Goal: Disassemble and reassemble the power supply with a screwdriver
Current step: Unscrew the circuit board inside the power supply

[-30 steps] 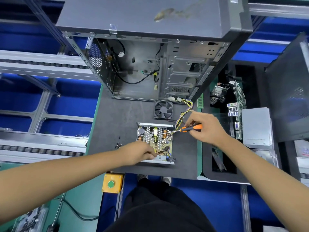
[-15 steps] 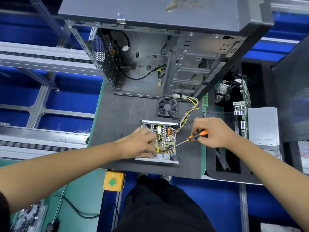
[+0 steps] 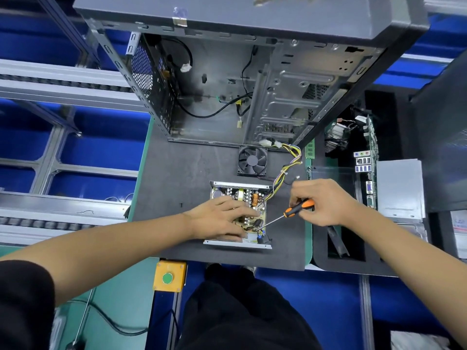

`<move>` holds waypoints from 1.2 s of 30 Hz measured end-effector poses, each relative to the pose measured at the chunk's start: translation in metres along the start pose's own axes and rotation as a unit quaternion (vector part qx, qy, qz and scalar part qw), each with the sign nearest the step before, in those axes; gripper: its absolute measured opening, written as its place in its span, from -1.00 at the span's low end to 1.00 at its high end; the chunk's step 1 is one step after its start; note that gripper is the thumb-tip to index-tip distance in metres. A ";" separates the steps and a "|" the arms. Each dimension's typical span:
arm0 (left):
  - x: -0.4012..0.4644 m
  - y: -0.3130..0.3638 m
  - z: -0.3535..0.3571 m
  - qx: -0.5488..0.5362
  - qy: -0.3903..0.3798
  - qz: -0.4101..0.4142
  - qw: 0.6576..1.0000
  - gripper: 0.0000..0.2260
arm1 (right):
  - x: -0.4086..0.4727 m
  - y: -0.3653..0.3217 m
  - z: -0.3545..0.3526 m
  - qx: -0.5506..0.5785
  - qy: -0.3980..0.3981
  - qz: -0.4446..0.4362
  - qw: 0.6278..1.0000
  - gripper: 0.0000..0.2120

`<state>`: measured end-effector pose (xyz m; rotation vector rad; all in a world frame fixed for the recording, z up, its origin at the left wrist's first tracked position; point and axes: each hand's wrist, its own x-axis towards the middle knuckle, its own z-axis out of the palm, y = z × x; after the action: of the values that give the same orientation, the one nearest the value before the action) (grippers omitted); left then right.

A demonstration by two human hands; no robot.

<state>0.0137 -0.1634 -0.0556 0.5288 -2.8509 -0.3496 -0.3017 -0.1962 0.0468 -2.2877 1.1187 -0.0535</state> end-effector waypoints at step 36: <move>0.007 -0.001 0.023 0.074 0.018 0.035 0.996 -0.92 | -0.001 -0.006 0.015 -0.012 -0.021 0.001 1.000 -0.84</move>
<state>0.0013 -0.1630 -0.0768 0.4545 -2.8658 -0.1144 -0.2937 -0.1856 0.0373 -2.2970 1.1061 0.0097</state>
